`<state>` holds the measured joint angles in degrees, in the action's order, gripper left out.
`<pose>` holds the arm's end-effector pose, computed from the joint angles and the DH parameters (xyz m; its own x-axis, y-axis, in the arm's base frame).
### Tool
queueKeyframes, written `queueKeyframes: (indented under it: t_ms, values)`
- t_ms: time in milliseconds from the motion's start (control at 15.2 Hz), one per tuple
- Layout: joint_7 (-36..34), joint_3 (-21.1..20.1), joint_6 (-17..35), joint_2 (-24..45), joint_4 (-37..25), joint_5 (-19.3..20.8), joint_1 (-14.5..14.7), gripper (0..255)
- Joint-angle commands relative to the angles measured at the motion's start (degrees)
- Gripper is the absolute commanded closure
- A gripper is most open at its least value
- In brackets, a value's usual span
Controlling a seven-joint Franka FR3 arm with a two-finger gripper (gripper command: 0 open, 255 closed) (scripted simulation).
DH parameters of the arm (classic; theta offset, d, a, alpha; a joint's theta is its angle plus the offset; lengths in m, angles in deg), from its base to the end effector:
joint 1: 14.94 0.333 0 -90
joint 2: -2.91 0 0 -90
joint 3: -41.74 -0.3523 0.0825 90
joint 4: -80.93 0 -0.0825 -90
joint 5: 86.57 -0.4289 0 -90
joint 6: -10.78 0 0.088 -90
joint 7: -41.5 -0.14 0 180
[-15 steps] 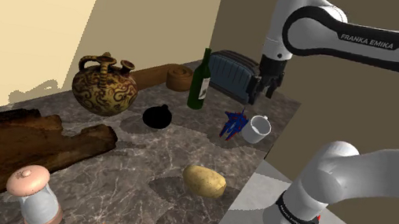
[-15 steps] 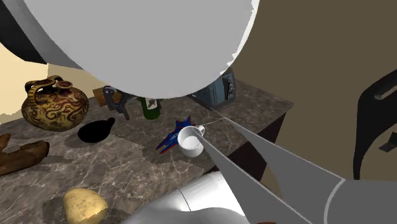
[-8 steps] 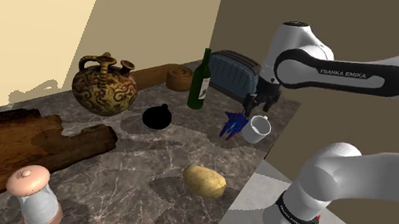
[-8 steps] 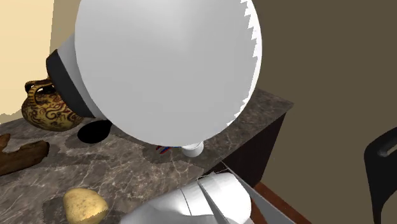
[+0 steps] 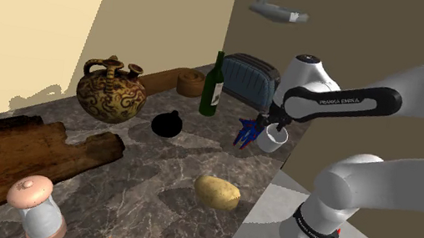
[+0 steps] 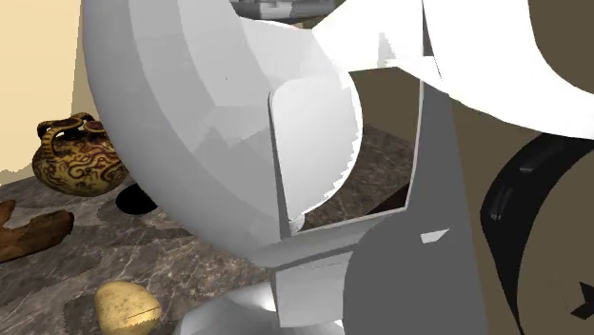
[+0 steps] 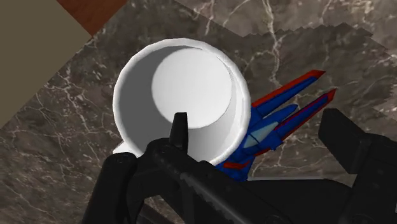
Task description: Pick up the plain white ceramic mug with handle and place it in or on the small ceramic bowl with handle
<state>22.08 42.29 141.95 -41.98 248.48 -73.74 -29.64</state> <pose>0.3099 -0.0946 0.3543 0.8821 -0.4321 0.1874 -0.4578 -0.8802 0.1252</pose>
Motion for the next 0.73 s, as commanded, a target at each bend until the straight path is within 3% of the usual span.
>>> queueKeyframes:
  t_ms: [0, 396, 660]
  values:
    - [-0.52, 0.21, 3.00, 1.18, 1.20, 0.72, -0.87, 0]
    - [-1.40, 0.42, 11.05, 7.22, 3.12, 2.65, -2.57, 0]
    - [-1.40, 0.42, 11.05, 7.22, 3.12, 2.65, -2.57, 0]
